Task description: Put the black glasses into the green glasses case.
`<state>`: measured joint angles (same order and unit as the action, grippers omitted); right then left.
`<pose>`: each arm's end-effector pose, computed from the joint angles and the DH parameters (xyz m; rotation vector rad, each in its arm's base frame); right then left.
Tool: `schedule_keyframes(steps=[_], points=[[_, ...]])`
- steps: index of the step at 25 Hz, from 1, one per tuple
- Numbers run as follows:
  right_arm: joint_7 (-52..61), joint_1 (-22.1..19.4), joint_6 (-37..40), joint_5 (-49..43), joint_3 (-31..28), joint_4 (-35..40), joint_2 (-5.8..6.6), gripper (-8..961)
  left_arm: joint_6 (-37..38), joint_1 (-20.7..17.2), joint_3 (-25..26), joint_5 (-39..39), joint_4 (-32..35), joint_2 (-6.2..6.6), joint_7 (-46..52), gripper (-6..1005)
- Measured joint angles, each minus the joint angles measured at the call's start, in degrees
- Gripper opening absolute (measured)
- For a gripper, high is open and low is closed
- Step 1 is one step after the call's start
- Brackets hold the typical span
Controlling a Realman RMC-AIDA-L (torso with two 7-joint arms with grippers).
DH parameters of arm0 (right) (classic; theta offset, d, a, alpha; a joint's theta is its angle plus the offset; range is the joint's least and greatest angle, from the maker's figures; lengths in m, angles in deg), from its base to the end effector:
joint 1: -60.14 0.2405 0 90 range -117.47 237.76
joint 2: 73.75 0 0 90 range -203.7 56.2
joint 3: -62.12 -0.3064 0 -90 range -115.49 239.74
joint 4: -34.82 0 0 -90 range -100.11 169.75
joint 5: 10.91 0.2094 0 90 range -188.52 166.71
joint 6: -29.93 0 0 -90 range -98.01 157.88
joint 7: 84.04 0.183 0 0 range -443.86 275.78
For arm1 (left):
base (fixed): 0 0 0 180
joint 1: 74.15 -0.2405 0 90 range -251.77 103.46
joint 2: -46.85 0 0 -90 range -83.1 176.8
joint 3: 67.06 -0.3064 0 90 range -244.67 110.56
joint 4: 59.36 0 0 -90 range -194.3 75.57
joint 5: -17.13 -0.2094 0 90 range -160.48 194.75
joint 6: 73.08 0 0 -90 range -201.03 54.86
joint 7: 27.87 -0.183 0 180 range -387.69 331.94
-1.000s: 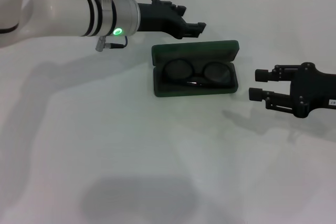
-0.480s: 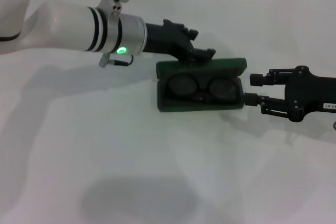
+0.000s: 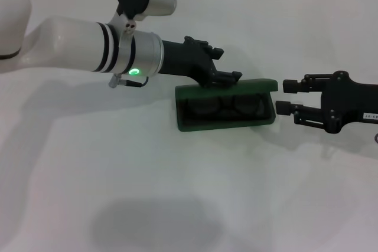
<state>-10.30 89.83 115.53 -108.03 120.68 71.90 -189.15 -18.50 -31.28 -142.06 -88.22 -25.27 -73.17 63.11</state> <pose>0.2601 0.3716 -0.0578 -2.7887 0.3739 0.7403 -0.2170 0.4421 -0.1425 -2.7445 -0.4800 -0.2577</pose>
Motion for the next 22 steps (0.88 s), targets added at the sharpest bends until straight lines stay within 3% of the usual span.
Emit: schedule_keyframes(steps=[18, 22], points=[[0.00, 1.41, -2.52, 0.01, 1.48, -0.89, -0.18, 532, -0.27, -0.85, -0.55, 0.05, 0.09, -0.22, -2.90, 726], [0.00, 1.50, -2.55, 0.00, 1.70, -0.86, -0.18, 537, 1.43, -2.37, -0.13, 6.49, 1.30, 0.07, -6.77, 726]])
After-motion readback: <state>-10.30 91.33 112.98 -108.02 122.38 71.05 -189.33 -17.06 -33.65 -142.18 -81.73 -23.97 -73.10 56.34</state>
